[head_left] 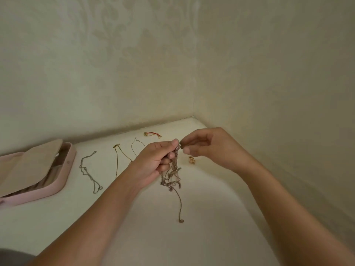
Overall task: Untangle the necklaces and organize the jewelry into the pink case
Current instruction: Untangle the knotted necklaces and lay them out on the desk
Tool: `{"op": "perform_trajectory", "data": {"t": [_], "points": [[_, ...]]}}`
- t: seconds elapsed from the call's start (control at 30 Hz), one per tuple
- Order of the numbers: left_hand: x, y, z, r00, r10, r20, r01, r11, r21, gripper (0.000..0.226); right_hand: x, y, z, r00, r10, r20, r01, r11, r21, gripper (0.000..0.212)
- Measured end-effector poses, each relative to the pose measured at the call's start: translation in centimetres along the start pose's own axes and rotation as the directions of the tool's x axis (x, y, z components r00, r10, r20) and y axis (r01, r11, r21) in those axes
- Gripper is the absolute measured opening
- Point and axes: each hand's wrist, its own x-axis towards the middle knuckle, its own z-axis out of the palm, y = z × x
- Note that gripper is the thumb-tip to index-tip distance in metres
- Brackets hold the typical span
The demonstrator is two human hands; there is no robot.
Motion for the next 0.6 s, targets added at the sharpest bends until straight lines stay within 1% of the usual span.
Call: {"op": "perform_trajectory", "data": {"t": [0.03, 0.1, 0.2, 0.3, 0.4, 0.53, 0.6], "points": [[0.0, 0.0, 0.0, 1.000, 0.014, -0.005, -0.014, 1.000, 0.003, 0.023, -0.1, -0.1, 0.3, 1.000, -0.004, 0.011, 0.004, 1.000, 0.012, 0.012], [-0.1, 0.1, 0.1, 0.999, 0.045, -0.007, -0.045, 0.999, 0.017, 0.026, 0.0, 0.2, 0.9, 1.000, 0.009, 0.019, -0.009, 1.000, -0.022, 0.015], [-0.1, 0.1, 0.2, 0.997, 0.082, -0.010, -0.081, 0.996, 0.038, 0.033, 0.0, 0.5, 1.6, 1.000, 0.027, 0.005, -0.027, 0.999, -0.033, 0.009], [-0.2, 0.2, 0.0, 0.995, 0.103, -0.011, -0.102, 0.993, 0.065, 0.037, 0.1, 0.6, 1.9, 1.000, 0.026, -0.013, -0.025, 0.999, 0.028, 0.007], [-0.2, 0.2, 0.0, 0.994, 0.108, -0.010, -0.107, 0.992, 0.060, 0.037, 0.1, 0.5, 2.0, 1.000, 0.025, 0.011, -0.026, 0.997, 0.070, 0.009], [-0.3, 0.3, 0.0, 0.996, 0.084, -0.016, -0.083, 0.996, 0.035, 0.033, 0.1, 0.4, 1.4, 0.997, 0.049, 0.067, -0.059, 0.987, 0.150, 0.009], [-0.4, 0.5, -0.1, 0.998, 0.054, -0.021, -0.053, 0.998, 0.028, 0.030, 0.1, 0.3, 0.7, 0.996, 0.052, 0.079, -0.069, 0.973, 0.221, 0.010]]}}
